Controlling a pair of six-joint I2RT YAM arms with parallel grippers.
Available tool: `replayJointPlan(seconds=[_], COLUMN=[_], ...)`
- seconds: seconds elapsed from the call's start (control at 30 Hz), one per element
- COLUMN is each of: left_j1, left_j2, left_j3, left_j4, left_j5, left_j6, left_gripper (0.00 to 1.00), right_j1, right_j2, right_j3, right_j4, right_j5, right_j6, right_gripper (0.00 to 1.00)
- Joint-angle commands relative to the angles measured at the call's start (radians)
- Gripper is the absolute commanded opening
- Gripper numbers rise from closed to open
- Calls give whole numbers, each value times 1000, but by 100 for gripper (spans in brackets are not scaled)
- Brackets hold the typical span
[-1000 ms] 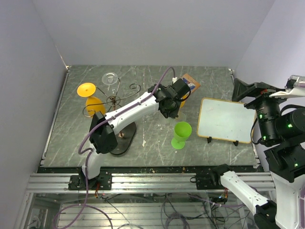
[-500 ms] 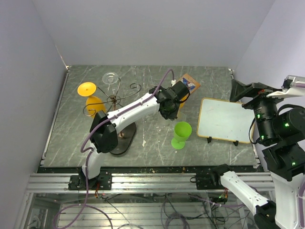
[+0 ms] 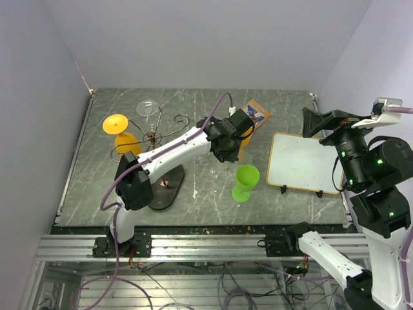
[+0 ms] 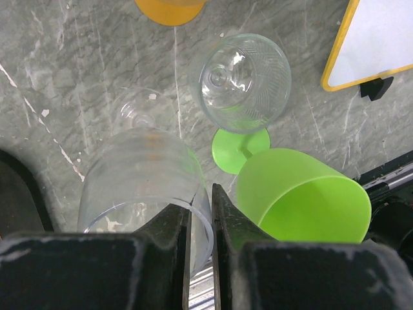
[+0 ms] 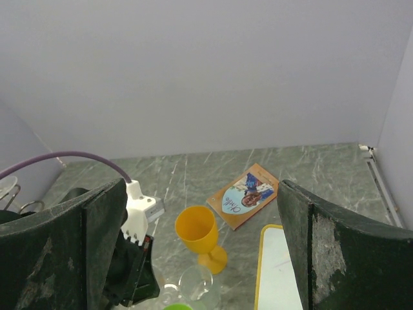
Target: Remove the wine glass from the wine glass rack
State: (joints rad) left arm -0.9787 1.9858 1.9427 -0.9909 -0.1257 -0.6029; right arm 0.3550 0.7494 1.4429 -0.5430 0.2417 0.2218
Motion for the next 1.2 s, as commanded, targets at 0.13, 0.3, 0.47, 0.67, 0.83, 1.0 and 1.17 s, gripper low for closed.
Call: replayJointPlan(seconds=[0.13, 0.3, 0.47, 0.67, 0.83, 1.0, 1.17], left_j1=[-14, -14, -14, -14, -17, -21, -26], left_j2=[-58, -58, -56, -58, -85, -145, -200], left_j3=[-8, -48, -67, -50, -40, -39, 1], left_j4=[35, 51, 52, 36, 21, 38, 26], left_j5=[-16, -12, -12, -18, -16, 9, 25], left_j6=[-8, -9, -12, -12, -15, -29, -35], left_gripper=[13, 14, 19, 31, 57, 66, 67], right_j1=[6, 6, 6, 6, 6, 6, 6], right_j2=[1, -6, -11, -13, -15, -15, -6], right_j3=[-18, -25, -29, -24, -24, -24, -29], right_j4=[17, 14, 9, 8, 6, 7, 7], right_j5=[-27, -26, -21, -15, -14, -19, -34], right_j6=[21, 26, 28, 27, 27, 31, 40], right_gripper=[100, 100, 100, 100, 100, 100, 100])
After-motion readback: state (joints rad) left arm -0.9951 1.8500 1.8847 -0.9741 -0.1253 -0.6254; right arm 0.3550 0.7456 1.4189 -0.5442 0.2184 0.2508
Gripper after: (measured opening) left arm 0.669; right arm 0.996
